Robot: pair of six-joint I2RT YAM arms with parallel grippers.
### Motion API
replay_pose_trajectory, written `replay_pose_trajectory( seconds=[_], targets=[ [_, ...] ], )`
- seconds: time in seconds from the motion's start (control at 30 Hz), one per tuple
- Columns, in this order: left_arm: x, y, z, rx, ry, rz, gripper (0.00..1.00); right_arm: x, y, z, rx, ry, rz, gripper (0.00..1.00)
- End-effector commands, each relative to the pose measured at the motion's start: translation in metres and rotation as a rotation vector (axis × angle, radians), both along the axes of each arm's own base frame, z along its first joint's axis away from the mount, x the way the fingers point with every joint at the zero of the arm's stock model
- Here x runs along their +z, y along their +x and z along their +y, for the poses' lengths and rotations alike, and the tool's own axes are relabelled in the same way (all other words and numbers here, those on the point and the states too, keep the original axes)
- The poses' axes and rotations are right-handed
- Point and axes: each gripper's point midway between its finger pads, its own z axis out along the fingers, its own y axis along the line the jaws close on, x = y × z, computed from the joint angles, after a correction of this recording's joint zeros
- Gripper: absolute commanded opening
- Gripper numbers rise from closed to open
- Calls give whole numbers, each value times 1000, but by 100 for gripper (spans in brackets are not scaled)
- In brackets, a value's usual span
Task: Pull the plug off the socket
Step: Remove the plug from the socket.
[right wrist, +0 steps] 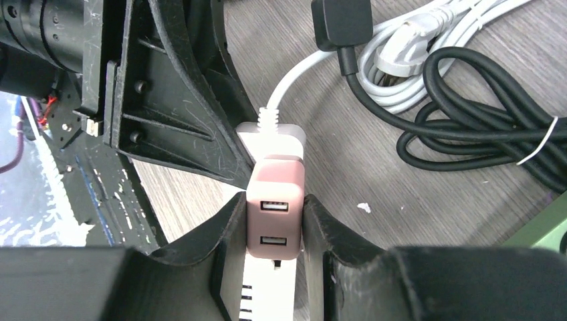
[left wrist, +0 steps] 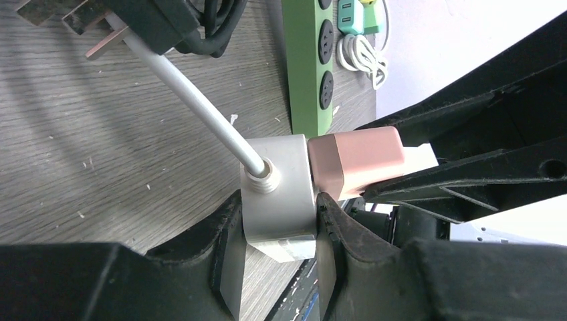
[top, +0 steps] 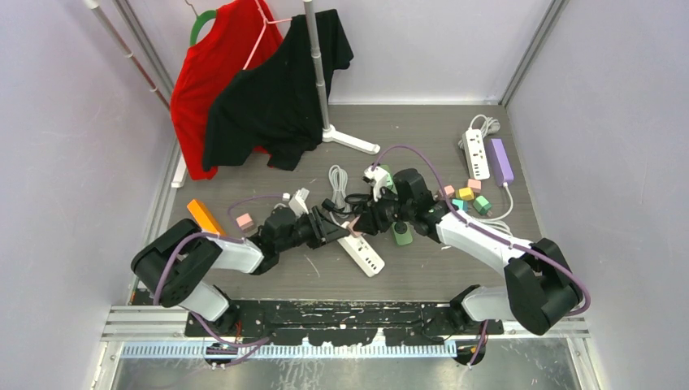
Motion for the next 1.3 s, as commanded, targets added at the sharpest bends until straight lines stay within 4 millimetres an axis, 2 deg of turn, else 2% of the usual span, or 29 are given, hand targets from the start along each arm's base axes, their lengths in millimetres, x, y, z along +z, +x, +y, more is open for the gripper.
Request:
replay_pose_trajectory(
  seconds=[0.0,0.07,0.13,0.23,0.3,0.33,0.43,0.47,0.57,0.6,0.63,0.7,0.8,0.87,0.97,1.13,1.2,1.27],
  targets=[
    [-36,7,15,30,128,13,0,68,-31,31,195,292,33,1],
    [-37,7,12,20,122,17,0,75,-30,34,178,332,40,1],
    [-40,6,11,16,117,21,0,70,-12,27,91,277,0,1],
    [-45,6,13,24,127,31,0,49,41,-9,-186,91,-91,1],
    [-48,6,15,33,136,37,0,34,56,-31,-266,-8,-107,1],
    [-49,6,17,35,141,39,0,33,58,-35,-275,-23,-108,1],
    [-52,7,20,41,149,44,0,37,46,-25,-195,22,-81,1],
    [-52,8,21,41,150,44,0,43,36,-16,-136,71,-63,1],
    [-52,8,22,35,153,41,0,68,-11,15,98,267,27,1],
    [-52,7,21,29,152,40,0,77,-21,22,148,312,39,1],
    [-52,7,20,23,151,40,0,81,-23,25,152,331,42,1],
    [-50,5,19,10,145,35,0,70,-3,17,50,248,0,1],
    [-46,4,19,0,141,23,0,41,49,-21,-200,50,-67,1],
    [-43,3,19,-11,141,13,0,30,62,-42,-260,3,-32,1],
    [-41,2,20,-23,148,11,0,23,61,-50,-237,13,19,1],
    [-47,3,32,11,210,56,0,25,70,-61,-285,-47,-37,1],
    [-50,4,34,28,241,70,0,28,65,-50,-260,-49,-61,1],
    [-49,6,31,31,257,75,0,37,44,-20,-146,-7,-72,1]
  ],
)
